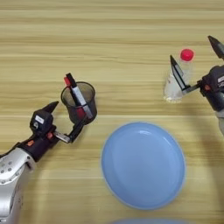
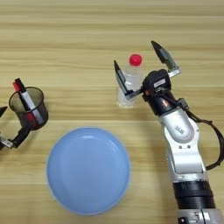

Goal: Move the objects on the table

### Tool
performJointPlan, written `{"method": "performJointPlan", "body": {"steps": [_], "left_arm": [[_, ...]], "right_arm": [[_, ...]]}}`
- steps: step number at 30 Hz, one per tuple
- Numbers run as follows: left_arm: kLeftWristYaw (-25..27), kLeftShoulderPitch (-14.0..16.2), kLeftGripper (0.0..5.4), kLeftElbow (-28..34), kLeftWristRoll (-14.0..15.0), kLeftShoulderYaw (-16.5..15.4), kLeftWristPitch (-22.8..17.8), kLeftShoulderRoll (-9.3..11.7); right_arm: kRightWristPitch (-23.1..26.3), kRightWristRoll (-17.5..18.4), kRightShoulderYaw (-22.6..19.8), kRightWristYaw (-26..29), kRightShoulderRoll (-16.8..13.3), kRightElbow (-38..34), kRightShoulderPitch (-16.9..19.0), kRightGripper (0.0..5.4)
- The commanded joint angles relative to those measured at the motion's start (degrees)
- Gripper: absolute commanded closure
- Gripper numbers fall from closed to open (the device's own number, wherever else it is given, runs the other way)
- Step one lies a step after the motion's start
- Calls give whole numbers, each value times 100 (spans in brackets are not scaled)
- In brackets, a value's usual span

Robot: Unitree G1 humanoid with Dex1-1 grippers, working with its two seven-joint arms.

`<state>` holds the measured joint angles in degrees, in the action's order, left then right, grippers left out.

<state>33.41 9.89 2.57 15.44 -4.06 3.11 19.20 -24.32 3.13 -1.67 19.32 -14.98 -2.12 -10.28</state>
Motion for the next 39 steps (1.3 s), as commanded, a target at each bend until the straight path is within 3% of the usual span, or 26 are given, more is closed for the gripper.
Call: {"method": "performJointPlan", "body": {"steps": [1,21,39], "left_arm": [[37,-166,0,-138,-133,83,8,63],[-25,-933,0,-657,-265,78,183,77],[149,-1272,0,-1260,-79,280,9,-174]], "right_arm": [[-44,-37,34,-4,-29,-77,-91,2],[-23,-24,11,-5,-62,-94,-122,2],[-33,-13,-1,1,-84,-97,-141,2]]}}
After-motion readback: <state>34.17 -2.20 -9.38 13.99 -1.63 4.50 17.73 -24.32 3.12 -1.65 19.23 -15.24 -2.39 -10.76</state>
